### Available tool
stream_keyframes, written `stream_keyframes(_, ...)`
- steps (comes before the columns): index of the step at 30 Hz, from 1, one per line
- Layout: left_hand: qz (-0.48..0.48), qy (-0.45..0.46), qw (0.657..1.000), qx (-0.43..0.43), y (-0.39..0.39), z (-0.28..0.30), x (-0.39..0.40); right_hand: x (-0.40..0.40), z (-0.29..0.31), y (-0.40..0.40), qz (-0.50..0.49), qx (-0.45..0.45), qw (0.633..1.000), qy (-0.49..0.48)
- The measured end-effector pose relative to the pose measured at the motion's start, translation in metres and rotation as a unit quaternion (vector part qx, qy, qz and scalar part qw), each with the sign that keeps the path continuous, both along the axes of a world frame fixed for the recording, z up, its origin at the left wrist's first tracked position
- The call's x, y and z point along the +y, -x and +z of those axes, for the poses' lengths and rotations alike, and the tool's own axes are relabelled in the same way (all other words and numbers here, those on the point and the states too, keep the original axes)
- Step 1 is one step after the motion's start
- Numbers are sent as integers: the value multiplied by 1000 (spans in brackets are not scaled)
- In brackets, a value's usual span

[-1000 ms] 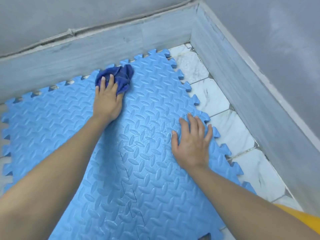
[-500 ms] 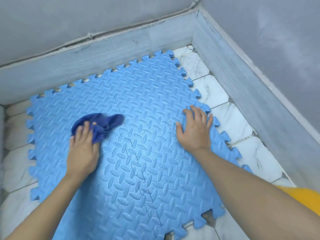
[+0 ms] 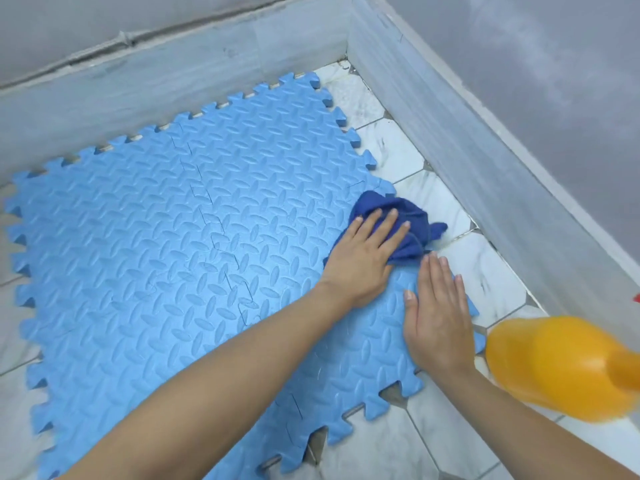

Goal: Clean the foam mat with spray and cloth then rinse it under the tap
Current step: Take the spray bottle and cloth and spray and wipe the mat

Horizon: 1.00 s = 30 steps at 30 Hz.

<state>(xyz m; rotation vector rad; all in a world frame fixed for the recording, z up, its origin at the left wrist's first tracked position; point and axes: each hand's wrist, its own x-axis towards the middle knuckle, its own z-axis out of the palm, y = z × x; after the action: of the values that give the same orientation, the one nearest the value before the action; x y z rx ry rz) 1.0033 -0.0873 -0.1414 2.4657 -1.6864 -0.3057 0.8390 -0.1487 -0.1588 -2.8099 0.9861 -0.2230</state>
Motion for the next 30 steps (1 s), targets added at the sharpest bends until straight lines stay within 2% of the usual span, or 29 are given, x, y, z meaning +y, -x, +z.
stream_keyframes(1,-24,-3,1000,2,-1,1,0,1,0,1,-3,3,1000,2)
stream_keyframes(3,21,9,1000,-4,-29,-1,2,1,1,1,-5,16,1000,6)
stream_keyframes(6,221,3,975,-2,-94,-1,14,0,3,0,-5,30,999,11)
stream_keyframes(8,311,-5,950,3,-122,2,23,0,3,-1,-2,32,999,16)
stream_keyframes(10,290,-11,957,-10,-113,3,16,-2,1,1,-5,34,999,17)
stream_keyframes(12,159,-12,987,-28,-78,3,5,-2,1,2,-6,37,999,17)
stream_keyframes(14,-6,-27,999,-33,-46,4,-2,-1,1,2,-7,37,999,14)
stream_keyframes(16,-66,-47,996,-24,-47,12,-2,-2,3,-2,-10,37,999,12)
stream_keyframes(18,-27,-47,998,-11,-66,15,14,-2,3,-1,-8,38,999,6)
stream_keyframes(21,96,-34,995,3,-96,9,66,-2,3,-1,-5,28,1000,3)
stream_keyframes(24,264,-54,963,-24,-116,3,146,-2,2,1,-4,16,1000,-4)
stream_keyframes(26,337,-59,940,-11,-110,3,177,0,0,1,-3,14,1000,-3)
stream_keyframes(28,298,-33,954,-15,-77,2,172,1,0,1,-5,17,1000,-6)
stream_keyframes(30,170,-19,985,-24,-29,0,146,1,0,2,-6,20,1000,-9)
